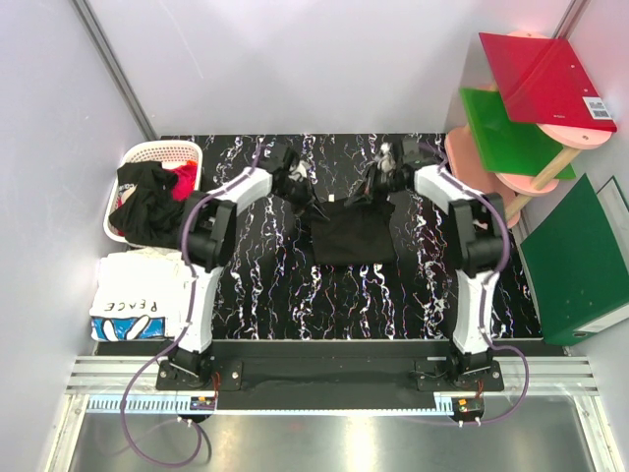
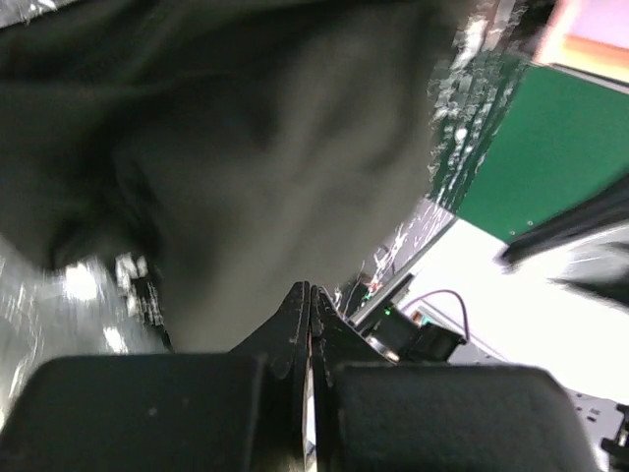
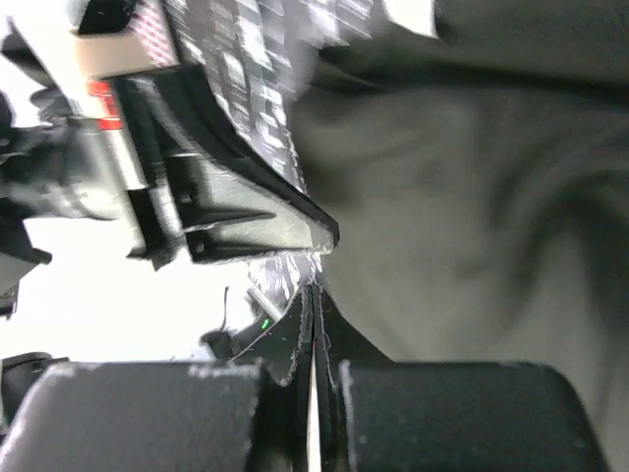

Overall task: Fold and stack the t-shirts
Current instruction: Smooth out wrinkles on the folded tshirt

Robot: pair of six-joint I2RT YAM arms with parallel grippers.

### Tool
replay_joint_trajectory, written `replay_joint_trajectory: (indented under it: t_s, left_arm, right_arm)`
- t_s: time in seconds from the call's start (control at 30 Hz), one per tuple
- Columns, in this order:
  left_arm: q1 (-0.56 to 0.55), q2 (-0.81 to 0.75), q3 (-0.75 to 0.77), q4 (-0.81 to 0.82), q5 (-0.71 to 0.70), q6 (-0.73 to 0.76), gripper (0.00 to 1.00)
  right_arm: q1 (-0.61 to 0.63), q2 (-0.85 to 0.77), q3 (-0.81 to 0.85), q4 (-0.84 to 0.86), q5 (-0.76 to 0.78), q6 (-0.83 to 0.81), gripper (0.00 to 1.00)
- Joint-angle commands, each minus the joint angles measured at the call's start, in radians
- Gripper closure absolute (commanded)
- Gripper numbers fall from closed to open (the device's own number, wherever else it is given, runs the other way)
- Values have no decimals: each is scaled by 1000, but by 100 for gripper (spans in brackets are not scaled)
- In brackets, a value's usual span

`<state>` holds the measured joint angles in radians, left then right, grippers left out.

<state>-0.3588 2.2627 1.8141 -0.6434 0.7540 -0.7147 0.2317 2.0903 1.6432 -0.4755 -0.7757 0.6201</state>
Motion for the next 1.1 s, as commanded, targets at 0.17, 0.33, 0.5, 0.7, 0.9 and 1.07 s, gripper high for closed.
replay_joint_trajectory:
  t_s: [0.17, 0.33, 0.5, 0.7, 0.9, 1.07]
  left_arm:
    - [-6, 123, 53, 156, 105, -114, 100]
    - [-5, 152, 77, 156, 99, -106, 100]
    - [3, 152, 59, 143, 76, -82, 100]
    - [37, 34, 27, 93, 19, 6, 100]
    - [47, -133, -93, 59, -10, 58, 18]
    - [40, -132, -216, 60, -16, 57, 1]
  right_arm:
    - [0, 169, 27, 29, -100, 76, 100]
    - [-2, 162, 66, -86, 180, 1, 100]
    - [-2, 154, 115, -198, 464, -59, 100]
    - [0, 41, 89, -186, 645, -117, 100]
    - [0, -55, 81, -147, 613, -132, 100]
    - [-2, -72, 73, -149, 601, -141, 100]
